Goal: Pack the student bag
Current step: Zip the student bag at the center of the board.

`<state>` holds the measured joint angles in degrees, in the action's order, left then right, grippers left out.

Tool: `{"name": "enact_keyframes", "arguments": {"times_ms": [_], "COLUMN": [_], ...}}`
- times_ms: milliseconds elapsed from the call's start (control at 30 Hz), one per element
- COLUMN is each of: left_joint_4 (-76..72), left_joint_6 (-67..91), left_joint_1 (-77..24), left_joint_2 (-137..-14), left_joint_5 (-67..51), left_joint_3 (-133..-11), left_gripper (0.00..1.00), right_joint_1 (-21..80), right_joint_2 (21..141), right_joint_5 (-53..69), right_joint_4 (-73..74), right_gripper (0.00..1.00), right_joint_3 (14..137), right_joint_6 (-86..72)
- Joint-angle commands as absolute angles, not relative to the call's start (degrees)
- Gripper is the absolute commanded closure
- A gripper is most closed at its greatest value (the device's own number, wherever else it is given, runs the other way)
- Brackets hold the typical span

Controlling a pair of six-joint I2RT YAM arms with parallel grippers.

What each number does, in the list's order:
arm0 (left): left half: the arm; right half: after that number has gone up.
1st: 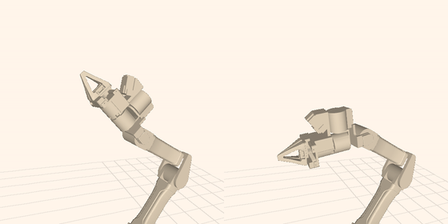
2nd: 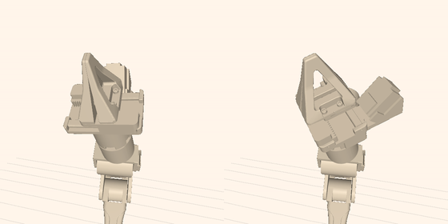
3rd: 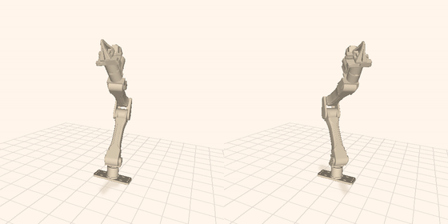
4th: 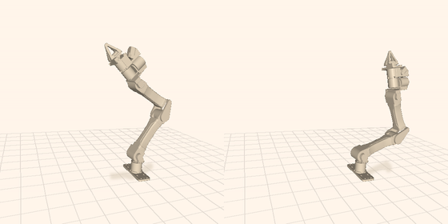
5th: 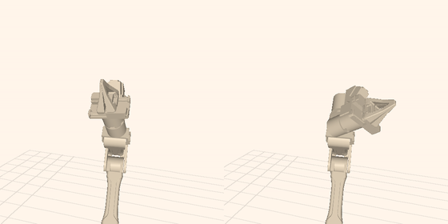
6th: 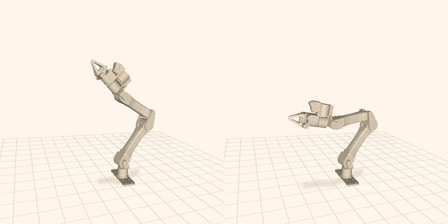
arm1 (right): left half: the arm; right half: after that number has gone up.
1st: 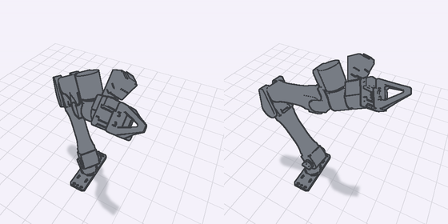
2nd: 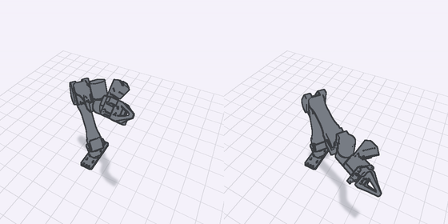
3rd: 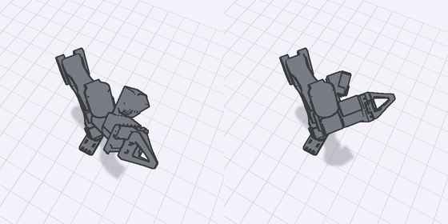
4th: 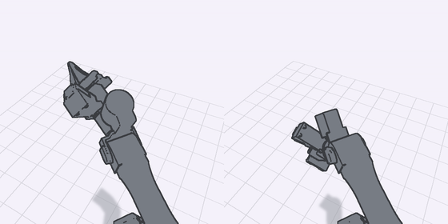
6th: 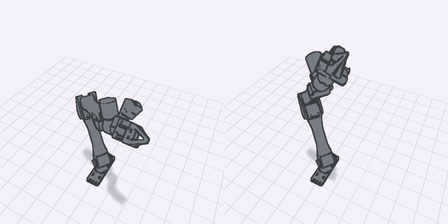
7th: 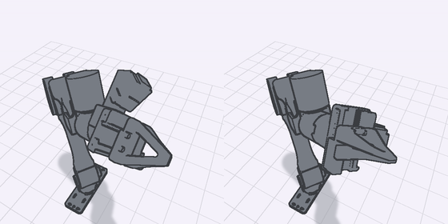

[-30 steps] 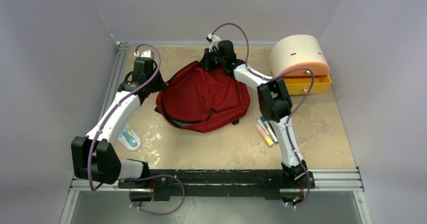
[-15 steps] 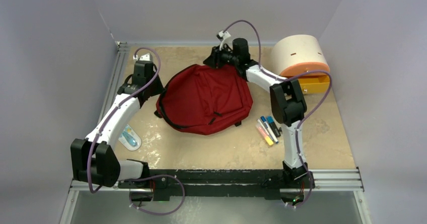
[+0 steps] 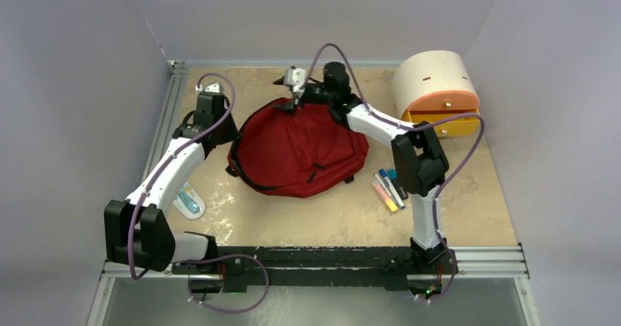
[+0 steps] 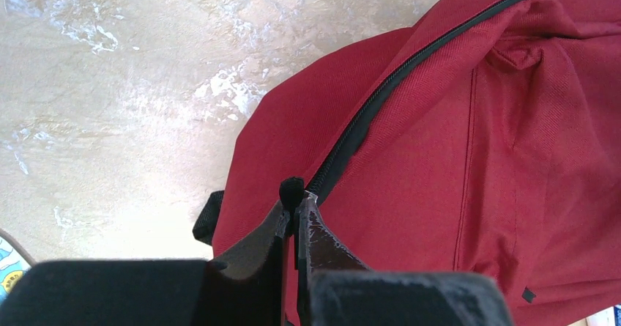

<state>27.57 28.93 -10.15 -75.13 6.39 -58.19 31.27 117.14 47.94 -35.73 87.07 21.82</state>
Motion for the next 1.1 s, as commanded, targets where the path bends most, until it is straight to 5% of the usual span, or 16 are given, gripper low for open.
{"name": "enact_keyframes", "arguments": {"times_ms": [0, 200, 900, 967, 1067], "left_joint_4": [26.04, 26.10, 26.26, 26.28, 26.29], "left_joint_6": [29.17, 29.89, 30.43, 30.52, 30.75], "left_joint_1": [-9.84, -9.84, -9.84, -9.84, -9.84], "left_joint_2": [-74.03, -73.72, -72.59, -72.52, -72.21], "left_joint_5": [6.44, 5.85, 4.58, 4.65, 4.83], "left_joint_3": [-58.27, -57.86, -56.62, -56.58, -56.47], "left_gripper": [1.00, 1.00, 1.00, 1.00, 1.00], "right_joint_1": [37.09, 40.67, 45.01, 45.25, 45.50], "right_joint_2": [119.54, 124.88, 133.39, 134.17, 135.18], "right_joint_5": [49.27, 45.38, 38.17, 38.61, 38.41], "right_joint_4": [-16.18, -2.29, 2.87, 2.84, 1.86], "right_gripper": [0.28, 0.28, 0.34, 0.36, 0.53], "right_joint_3": [98.42, 106.57, 116.13, 117.01, 118.31], "right_joint_6": [48.08, 60.31, 61.43, 60.89, 58.90]}}
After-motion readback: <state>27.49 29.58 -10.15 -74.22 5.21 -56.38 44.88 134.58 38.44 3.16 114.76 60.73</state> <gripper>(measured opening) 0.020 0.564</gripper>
